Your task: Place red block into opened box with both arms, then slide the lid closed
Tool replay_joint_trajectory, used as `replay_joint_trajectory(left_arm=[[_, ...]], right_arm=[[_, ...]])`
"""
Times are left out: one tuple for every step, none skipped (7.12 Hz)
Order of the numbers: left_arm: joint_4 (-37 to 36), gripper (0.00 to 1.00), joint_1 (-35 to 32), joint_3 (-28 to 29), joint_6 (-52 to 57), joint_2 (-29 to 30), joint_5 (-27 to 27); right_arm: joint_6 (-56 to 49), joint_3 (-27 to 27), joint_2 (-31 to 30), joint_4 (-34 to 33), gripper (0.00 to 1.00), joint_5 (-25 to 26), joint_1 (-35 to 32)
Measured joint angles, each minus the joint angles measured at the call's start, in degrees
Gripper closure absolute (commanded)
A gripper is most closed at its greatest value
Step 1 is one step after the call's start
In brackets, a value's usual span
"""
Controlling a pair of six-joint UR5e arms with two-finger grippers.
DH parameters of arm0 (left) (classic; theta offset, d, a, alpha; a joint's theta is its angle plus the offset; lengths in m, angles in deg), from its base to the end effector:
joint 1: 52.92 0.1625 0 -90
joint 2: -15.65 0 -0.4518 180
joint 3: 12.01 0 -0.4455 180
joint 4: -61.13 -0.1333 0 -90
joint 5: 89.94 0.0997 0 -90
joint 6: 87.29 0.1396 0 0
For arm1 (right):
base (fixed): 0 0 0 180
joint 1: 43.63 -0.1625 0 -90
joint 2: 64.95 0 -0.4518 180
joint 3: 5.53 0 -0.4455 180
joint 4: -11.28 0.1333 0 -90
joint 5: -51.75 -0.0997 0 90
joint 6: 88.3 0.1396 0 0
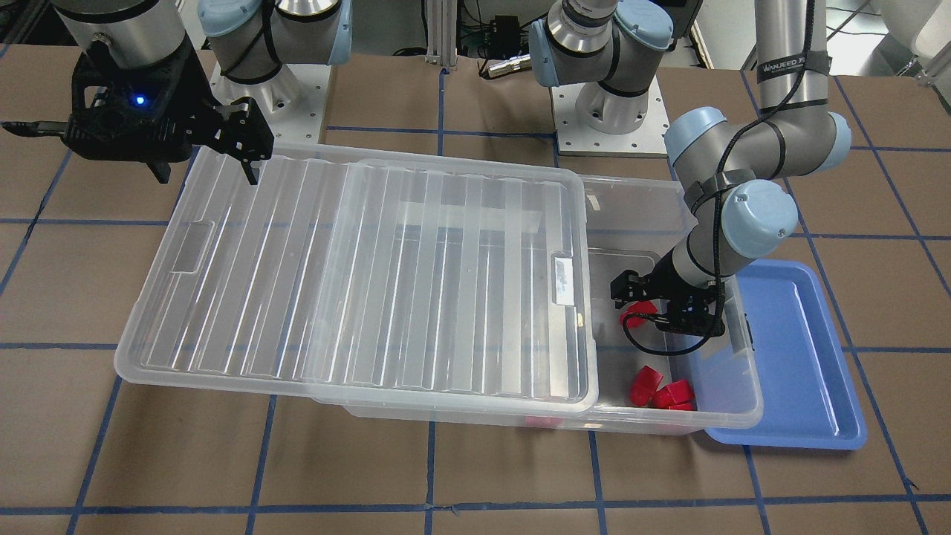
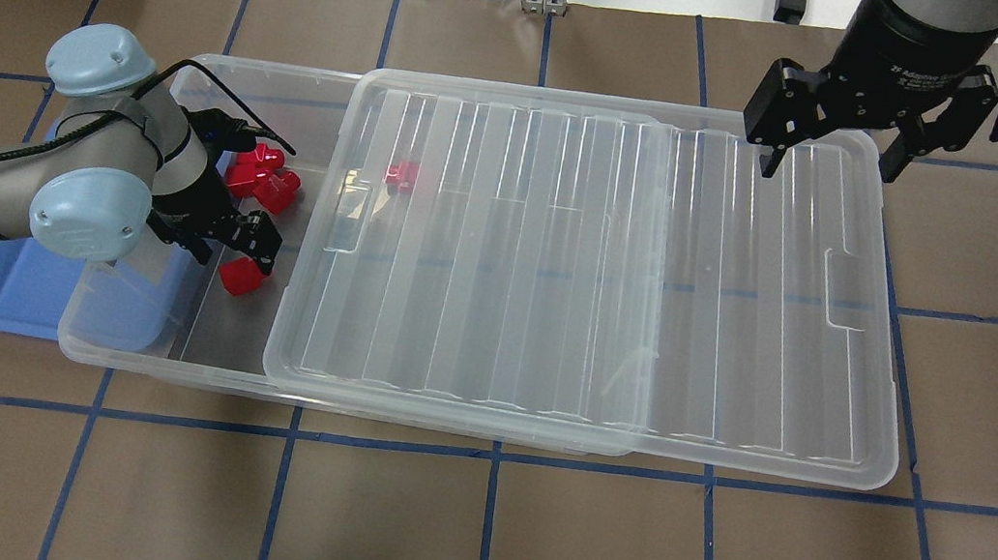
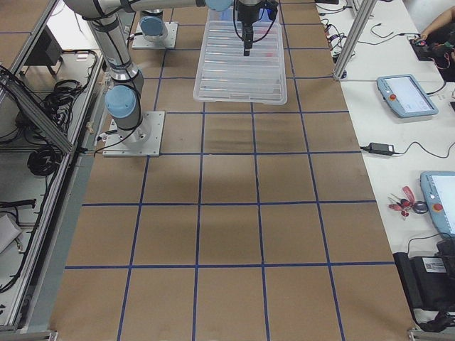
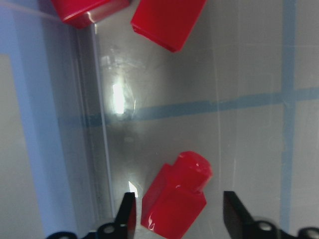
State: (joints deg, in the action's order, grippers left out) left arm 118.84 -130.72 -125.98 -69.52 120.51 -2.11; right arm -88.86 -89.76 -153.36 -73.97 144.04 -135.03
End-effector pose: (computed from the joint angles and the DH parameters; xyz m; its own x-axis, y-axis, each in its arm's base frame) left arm -0.0201 -0.5630 0.1699 -0.9933 0.0913 0.0706 0.0979 0.9905 0.0970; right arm 0.1412 -0.5519 0.5061 -0.9986 -0.0346 0.0399 -0.0342 0.9994 0.0103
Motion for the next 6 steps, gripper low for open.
replay_joint_trajectory(left_arm=[[0.5, 0.00, -0.5, 0.3, -0.3, -1.2, 0.1], [1.2, 0.00, -0.9, 0.7, -0.5, -2.4, 0.2], [2.9, 0.00, -1.1, 1.7, -0.5, -3.7, 0.2], [6.2, 0.00, -1.2, 3.3, -0.5, -5.2, 0.3], [10.7, 0.00, -1.2, 5.7, -0.6, -6.9, 0.4], [15.7, 0.00, -1.2, 8.7, -0.6, -8.6, 0.5]], right_arm=[[-0.1, 0.1, 0.0, 0.0, 0.00, 0.0, 0.1], [-0.4, 0.2, 0.0, 0.0, 0.00, 0.0, 0.5], [-0.7, 0.4, 0.1, 0.0, 0.00, 0.1, 1.1], [-1.6, 0.9, 0.1, 0.2, 0.00, 0.1, 2.7], [-4.3, 1.4, 0.1, 0.5, 0.00, 0.3, 6.1], [-9.2, 1.6, -0.1, 0.7, 0.00, 0.7, 10.7]])
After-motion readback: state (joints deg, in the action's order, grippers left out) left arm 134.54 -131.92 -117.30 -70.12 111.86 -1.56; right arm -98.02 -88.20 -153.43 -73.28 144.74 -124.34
